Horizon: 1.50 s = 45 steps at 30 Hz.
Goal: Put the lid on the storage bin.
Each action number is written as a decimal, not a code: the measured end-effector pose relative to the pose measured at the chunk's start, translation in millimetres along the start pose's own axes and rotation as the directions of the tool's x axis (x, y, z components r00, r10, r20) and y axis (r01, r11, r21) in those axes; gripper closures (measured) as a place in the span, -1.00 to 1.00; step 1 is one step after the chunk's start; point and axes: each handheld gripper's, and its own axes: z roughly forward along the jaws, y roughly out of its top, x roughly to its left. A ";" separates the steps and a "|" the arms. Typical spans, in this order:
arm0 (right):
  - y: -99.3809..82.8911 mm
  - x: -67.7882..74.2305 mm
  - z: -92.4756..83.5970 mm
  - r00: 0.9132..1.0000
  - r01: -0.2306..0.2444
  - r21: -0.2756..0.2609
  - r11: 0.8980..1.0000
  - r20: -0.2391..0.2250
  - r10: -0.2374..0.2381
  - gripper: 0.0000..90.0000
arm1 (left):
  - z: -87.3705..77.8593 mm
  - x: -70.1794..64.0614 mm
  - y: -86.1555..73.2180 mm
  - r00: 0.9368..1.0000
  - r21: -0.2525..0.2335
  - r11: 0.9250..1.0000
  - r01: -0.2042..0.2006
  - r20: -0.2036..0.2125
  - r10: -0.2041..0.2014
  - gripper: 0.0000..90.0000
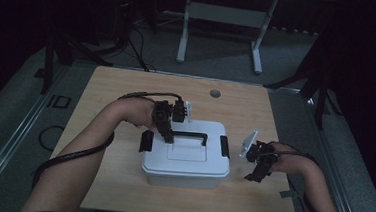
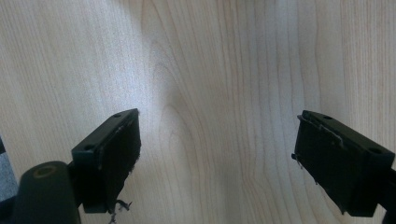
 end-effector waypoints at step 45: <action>-3.6 -6.9 -0.8 0.999 -0.032 -0.028 0.999 0.033 0.033 -0.69 | -10.8 2.1 -44.0 0.990 -0.189 0.979 0.075 -0.105 -0.096 -0.95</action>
